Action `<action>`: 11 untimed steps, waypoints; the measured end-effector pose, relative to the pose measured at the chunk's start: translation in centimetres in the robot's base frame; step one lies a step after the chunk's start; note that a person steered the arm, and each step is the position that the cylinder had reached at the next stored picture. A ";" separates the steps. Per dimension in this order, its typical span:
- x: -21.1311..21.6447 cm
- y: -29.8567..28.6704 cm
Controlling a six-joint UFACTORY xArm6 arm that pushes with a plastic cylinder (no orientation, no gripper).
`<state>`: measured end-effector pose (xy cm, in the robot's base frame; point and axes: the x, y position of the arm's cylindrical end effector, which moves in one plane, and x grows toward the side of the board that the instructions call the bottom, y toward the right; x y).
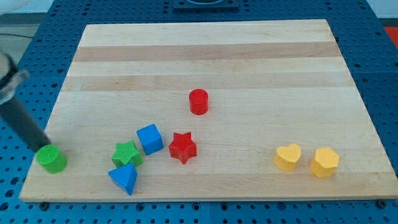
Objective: Move the blue triangle right to the green star
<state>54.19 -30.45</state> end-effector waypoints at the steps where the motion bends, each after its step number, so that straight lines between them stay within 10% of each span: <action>1: 1.9 0.1; 5: 7.6 13.6; 11: 4.8 32.8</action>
